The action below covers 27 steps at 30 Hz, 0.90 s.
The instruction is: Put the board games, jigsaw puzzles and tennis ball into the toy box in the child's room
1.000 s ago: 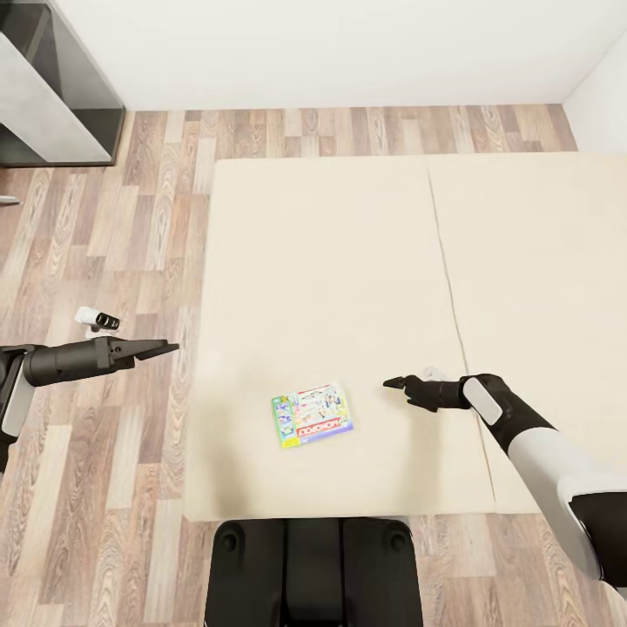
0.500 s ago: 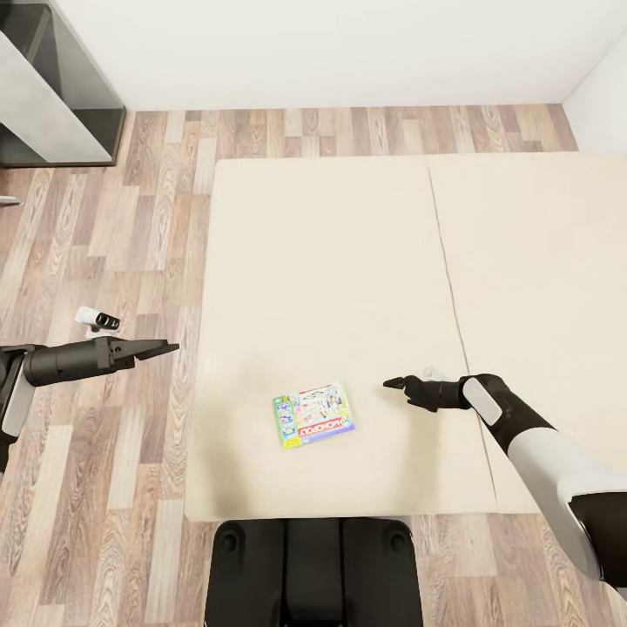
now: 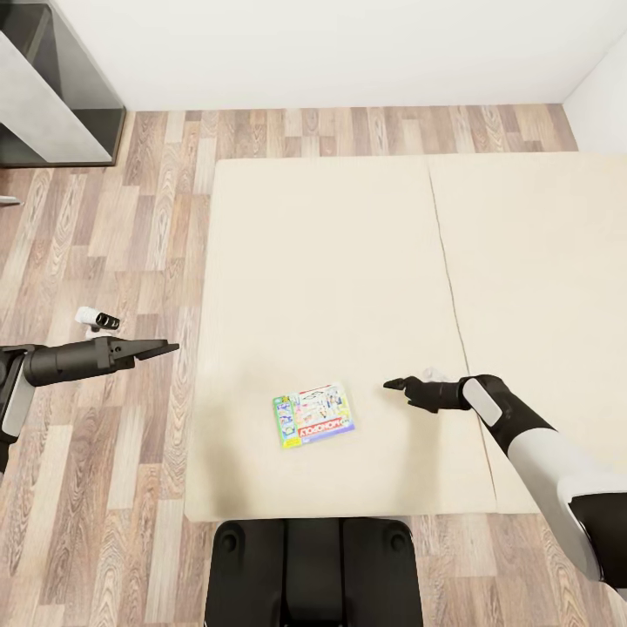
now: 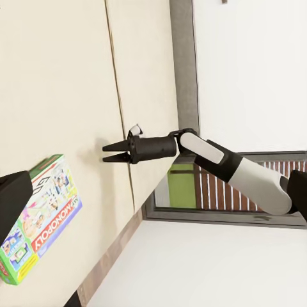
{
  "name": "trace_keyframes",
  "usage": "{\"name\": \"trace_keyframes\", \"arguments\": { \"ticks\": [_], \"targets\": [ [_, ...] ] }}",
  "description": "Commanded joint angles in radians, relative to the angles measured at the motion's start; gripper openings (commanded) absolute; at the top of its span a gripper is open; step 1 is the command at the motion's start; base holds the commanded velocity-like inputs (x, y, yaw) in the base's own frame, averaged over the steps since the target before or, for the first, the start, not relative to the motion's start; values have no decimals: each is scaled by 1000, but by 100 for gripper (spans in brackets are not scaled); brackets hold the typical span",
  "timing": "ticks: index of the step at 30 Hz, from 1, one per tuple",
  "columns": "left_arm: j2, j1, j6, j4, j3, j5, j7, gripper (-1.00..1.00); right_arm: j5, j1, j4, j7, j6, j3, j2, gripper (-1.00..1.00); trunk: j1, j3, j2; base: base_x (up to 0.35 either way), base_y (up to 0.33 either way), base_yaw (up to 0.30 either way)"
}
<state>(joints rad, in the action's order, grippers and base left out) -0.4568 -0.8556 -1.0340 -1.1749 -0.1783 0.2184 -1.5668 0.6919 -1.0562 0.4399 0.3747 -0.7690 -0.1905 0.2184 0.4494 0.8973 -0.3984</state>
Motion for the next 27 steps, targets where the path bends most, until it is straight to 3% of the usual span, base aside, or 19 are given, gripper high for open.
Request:
{"name": "trace_keyframes", "arguments": {
  "ticks": [1, 15, 27],
  "targets": [
    [0, 0, -11, 0, 1, -1, -4, 100, -3, 0, 0, 5, -1, -4, 1, 100, 1, 1, -2, 0, 6, 0],
    [0, 0, -11, 0, 2, -1, -4, 100, -4, 1, 0, 4, 2, -4, 1, 100, 1, 1, -2, 0, 40, 0],
    [0, 0, -11, 0, 1, -1, -4, 100, -4, 1, 0, 9, 2, -4, 1, 100, 1, 1, -2, 0, 129, 0]
  ]
}}
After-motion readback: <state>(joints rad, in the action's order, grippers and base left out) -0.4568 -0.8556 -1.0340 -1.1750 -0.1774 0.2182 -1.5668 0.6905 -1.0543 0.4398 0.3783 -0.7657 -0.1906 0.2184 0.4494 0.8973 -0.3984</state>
